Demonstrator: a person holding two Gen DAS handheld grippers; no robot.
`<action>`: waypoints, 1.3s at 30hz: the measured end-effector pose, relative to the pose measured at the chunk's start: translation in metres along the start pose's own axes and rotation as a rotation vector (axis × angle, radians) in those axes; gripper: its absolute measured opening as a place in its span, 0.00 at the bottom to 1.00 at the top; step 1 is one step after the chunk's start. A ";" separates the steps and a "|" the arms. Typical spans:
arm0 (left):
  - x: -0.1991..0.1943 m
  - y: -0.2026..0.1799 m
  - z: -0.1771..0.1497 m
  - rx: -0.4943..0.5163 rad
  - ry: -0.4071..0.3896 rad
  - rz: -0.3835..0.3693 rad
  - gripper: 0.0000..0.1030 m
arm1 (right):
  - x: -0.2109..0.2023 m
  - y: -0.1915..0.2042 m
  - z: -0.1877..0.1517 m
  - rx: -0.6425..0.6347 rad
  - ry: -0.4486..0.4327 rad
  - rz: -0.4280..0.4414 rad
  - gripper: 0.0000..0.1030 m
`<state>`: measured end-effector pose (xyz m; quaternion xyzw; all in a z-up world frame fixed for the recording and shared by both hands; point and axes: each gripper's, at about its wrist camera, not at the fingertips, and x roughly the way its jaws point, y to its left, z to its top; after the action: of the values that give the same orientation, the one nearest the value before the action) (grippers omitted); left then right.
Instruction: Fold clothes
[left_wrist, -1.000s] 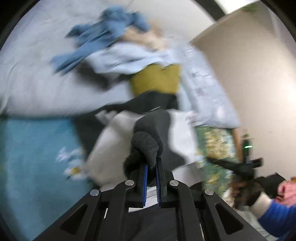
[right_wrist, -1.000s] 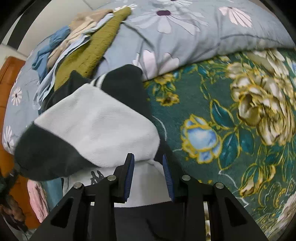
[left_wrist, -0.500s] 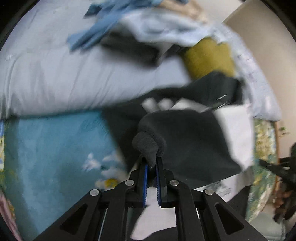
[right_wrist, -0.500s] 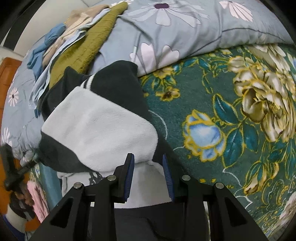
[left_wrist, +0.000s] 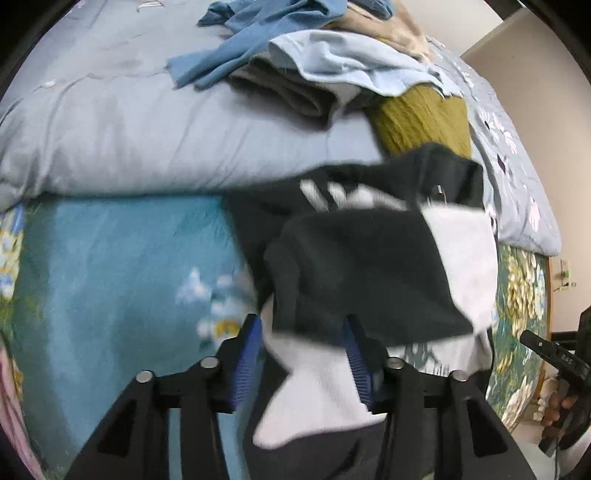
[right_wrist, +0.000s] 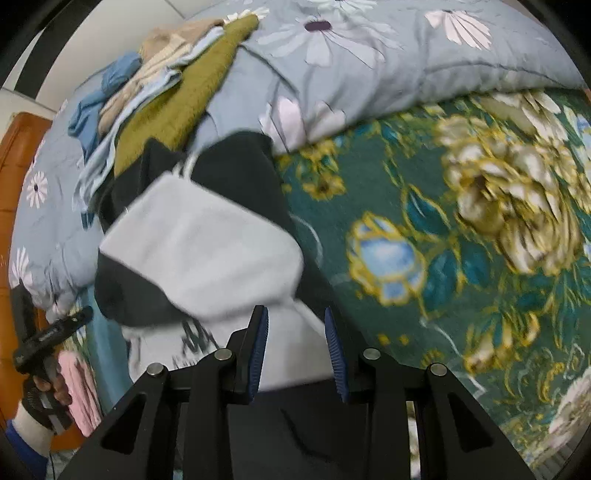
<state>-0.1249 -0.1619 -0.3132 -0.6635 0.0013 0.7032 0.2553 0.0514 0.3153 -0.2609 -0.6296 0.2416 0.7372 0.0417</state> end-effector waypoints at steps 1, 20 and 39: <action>-0.001 0.004 -0.012 -0.011 0.014 0.004 0.50 | 0.000 -0.008 -0.010 0.005 0.021 -0.004 0.37; 0.062 0.032 -0.235 -0.157 0.292 -0.001 0.50 | 0.049 -0.086 -0.155 0.072 0.318 0.014 0.39; 0.065 0.010 -0.268 -0.136 0.294 -0.013 0.20 | 0.049 -0.088 -0.172 0.088 0.321 -0.005 0.19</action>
<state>0.1220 -0.2385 -0.4087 -0.7750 -0.0131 0.5955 0.2114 0.2298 0.3108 -0.3495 -0.7375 0.2754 0.6158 0.0320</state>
